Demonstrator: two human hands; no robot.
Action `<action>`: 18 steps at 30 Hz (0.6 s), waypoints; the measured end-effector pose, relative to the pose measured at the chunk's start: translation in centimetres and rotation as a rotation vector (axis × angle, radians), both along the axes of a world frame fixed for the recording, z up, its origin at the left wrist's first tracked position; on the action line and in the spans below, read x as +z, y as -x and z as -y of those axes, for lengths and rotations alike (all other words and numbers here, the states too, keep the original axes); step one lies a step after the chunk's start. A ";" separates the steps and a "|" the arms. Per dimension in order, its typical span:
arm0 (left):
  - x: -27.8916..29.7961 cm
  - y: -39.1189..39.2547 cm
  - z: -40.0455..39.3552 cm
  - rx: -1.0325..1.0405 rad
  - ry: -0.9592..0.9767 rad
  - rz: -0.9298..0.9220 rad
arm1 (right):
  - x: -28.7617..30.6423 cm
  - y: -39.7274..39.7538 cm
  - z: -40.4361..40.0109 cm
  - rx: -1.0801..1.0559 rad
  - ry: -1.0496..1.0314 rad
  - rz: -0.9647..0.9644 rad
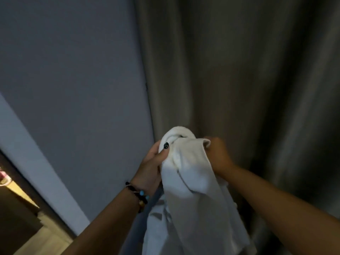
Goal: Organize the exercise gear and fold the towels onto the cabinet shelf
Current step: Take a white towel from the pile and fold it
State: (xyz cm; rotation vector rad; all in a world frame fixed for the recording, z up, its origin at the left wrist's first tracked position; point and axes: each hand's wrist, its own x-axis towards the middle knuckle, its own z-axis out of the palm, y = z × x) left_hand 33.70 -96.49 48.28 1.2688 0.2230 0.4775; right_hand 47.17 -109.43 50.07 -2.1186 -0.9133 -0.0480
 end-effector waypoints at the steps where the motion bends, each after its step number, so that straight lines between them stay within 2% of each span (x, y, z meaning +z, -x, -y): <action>1: 0.9 0.8 -0.1 0.031 -0.088 0.011 | 1.6 0.1 -0.5 0.024 -0.063 0.033; 5: 3.5 3.8 -0.3 0.043 -0.390 0.057 | 6.7 2.2 -2.6 0.075 0.039 0.204; 8: 4.6 5.5 -0.2 0.059 -0.583 0.106 | 9.7 3.5 -3.6 0.111 0.037 0.305; 11: 4.6 6.2 0.1 0.125 -0.682 -0.037 | 12.0 4.3 -4.3 0.139 0.082 0.355; 14: 3.9 6.0 0.1 0.244 -0.870 -0.158 | 13.5 4.6 -4.8 0.187 0.069 0.398; 16: 3.4 5.6 -0.5 0.379 -0.889 -0.105 | 14.1 5.1 -4.9 0.236 0.037 0.436; 18: 3.1 5.6 -1.6 0.484 -0.825 0.015 | 14.5 5.1 -4.7 0.264 0.010 0.510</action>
